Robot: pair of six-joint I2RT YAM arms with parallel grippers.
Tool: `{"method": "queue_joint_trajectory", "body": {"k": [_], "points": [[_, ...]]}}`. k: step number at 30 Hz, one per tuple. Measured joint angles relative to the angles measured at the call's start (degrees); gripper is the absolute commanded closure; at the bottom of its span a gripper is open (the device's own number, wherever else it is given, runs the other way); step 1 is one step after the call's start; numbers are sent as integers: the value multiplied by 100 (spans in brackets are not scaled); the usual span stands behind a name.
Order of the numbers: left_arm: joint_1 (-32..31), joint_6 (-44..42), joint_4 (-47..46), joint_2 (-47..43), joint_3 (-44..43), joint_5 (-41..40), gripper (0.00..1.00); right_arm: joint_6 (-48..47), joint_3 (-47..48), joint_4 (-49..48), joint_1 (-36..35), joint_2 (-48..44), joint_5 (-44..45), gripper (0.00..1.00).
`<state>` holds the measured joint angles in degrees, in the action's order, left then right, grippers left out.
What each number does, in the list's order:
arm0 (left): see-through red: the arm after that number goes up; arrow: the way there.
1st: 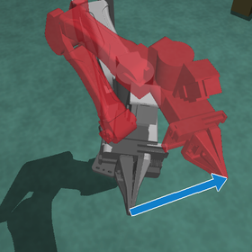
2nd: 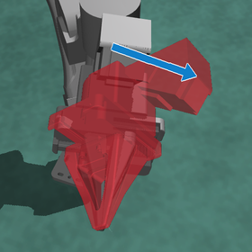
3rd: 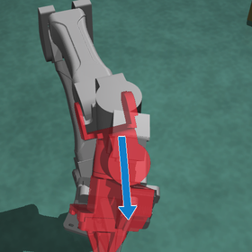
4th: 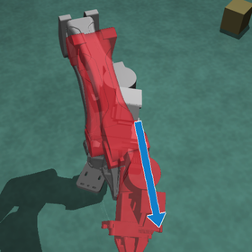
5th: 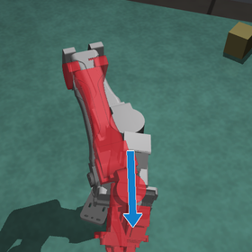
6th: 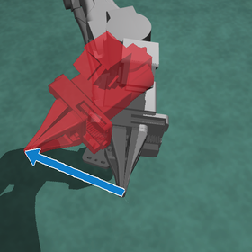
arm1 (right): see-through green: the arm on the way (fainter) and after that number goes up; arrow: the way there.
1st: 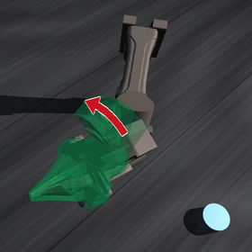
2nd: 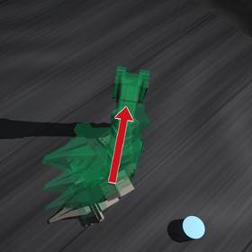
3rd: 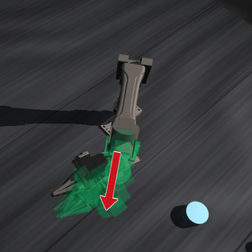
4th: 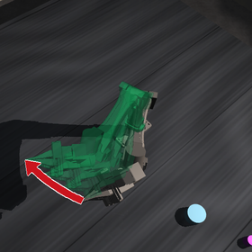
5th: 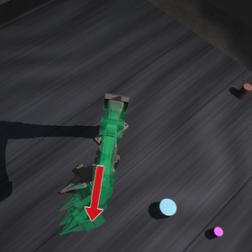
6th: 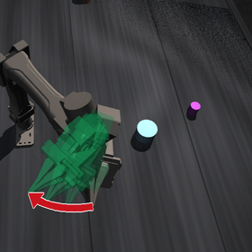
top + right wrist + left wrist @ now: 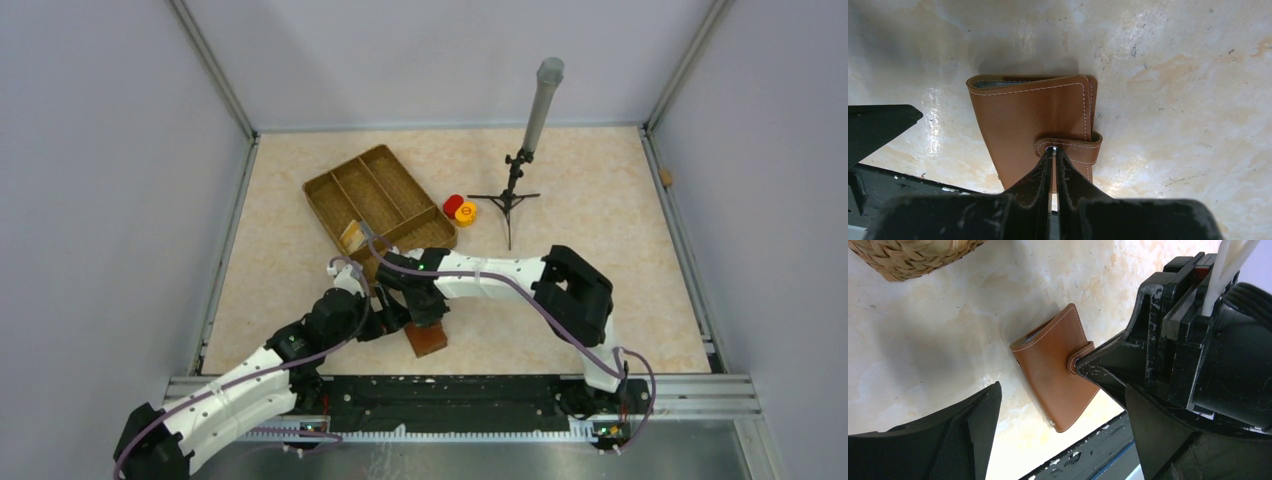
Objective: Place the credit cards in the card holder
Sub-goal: Move the card holder to the center of the board.
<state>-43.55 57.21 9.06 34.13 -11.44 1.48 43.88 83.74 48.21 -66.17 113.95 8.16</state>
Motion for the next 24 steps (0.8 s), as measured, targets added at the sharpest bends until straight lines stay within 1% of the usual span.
{"method": "queue_joint_trajectory", "body": {"k": [10,15,18,24], "points": [[138,-101,11,-13,122,514,4,-2,496,468,35,398,-35,97],[203,-146,7,-24,138,612,3,-31,505,457,35,321,-37,95],[286,-188,-31,-17,138,651,1,-81,297,127,37,168,-39,92],[452,-433,-20,162,11,625,1,-192,-765,-1244,83,-599,-81,82]]}}
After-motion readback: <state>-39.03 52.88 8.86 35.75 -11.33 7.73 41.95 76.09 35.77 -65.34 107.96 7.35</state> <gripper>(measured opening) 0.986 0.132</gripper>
